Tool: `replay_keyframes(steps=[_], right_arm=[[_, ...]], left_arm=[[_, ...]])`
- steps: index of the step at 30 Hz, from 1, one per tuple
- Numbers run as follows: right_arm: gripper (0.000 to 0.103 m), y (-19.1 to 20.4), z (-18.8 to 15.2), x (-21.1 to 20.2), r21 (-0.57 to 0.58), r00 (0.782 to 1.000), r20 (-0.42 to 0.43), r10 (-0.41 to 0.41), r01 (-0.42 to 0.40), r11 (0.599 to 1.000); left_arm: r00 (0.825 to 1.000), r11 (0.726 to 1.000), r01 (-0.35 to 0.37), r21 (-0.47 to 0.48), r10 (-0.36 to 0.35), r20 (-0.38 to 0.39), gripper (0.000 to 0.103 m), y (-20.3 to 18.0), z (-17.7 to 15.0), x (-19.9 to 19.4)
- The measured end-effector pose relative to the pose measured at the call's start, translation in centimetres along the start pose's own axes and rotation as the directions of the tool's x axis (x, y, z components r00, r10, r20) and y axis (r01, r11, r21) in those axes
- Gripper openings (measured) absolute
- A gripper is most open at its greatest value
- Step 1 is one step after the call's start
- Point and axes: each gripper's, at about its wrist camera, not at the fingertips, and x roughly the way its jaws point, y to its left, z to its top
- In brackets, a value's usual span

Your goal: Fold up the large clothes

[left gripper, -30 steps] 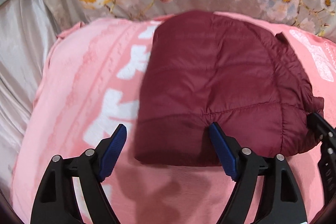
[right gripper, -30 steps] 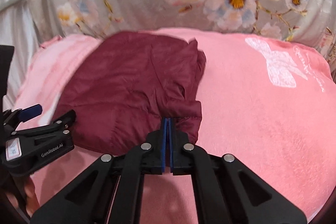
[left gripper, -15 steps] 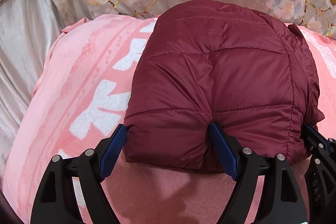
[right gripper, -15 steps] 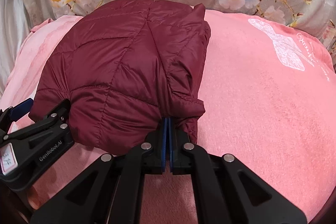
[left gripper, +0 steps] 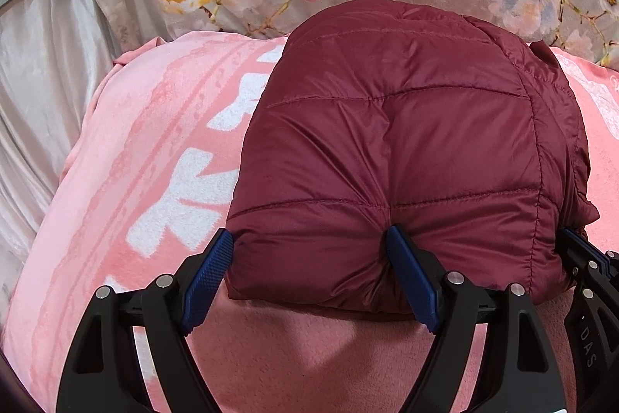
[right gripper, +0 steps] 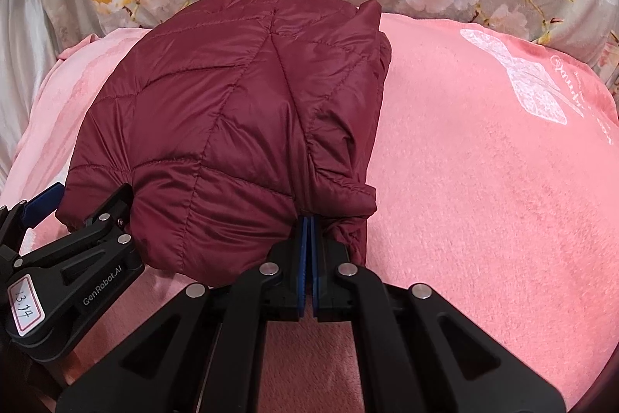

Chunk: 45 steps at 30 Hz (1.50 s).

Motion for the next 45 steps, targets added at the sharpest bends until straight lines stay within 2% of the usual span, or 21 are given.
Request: replay_keyframes(steps=[25, 31, 34, 35, 37, 38, 39, 42, 45], right_arm=[[0.0, 0.1, 0.1, 0.1, -0.004, 1.0, -0.004, -0.003, 0.003, 1.0], [0.0, -0.3, 0.2, 0.2, 0.021, 1.0, -0.01, 0.028, -0.027, 0.999], [0.0, -1.1, 0.2, -0.4, 0.054, 0.998, 0.015, 0.06, -0.061, 0.997], [0.002, -1.5, 0.0, -1.2, 0.073, 0.997, 0.035, 0.062, -0.065, 0.995], [0.019, -1.4, -1.3, -3.9, 0.065, 0.995, 0.086, 0.042, -0.047, 0.997], [0.045, -1.1, -2.1, -5.1, 0.044, 0.994, 0.109, 0.026, -0.031, 0.999], [0.065, -0.8, -3.1, -6.4, 0.017, 0.991, 0.132, 0.013, -0.015, 1.0], [0.068, -0.3, -6.5, -9.7, -0.042, 0.988, 0.153, -0.013, 0.02, 0.999], [0.074, -1.2, -8.9, -11.8, 0.005, 0.989, 0.147, -0.004, 0.004, 1.0]], left_arm=[[1.0, 1.0, -0.011, 0.001, 0.011, 0.015, 0.079, -0.3, -0.1, 0.1], [1.0, 1.0, -0.003, -0.011, 0.003, 0.018, 0.08, -0.2, 0.0, 0.1], [1.0, 0.999, 0.012, -0.039, -0.012, 0.022, 0.084, 0.5, -0.1, 0.1], [0.999, 0.998, 0.031, -0.059, -0.03, 0.023, 0.085, 1.0, -0.2, 0.0], [0.997, 0.992, 0.071, -0.106, -0.069, 0.024, 0.086, 2.1, -1.1, -0.8], [0.996, 0.989, 0.087, -0.117, -0.084, 0.027, 0.086, 2.4, -1.8, -1.4], [0.995, 0.988, 0.097, -0.12, -0.094, 0.027, 0.086, 2.7, -2.5, -2.0], [0.995, 0.99, 0.101, -0.103, -0.099, 0.028, 0.087, 3.0, -5.3, -4.4], [0.993, 0.988, 0.114, -0.107, -0.11, 0.042, 0.087, 3.1, -7.6, -6.6]])
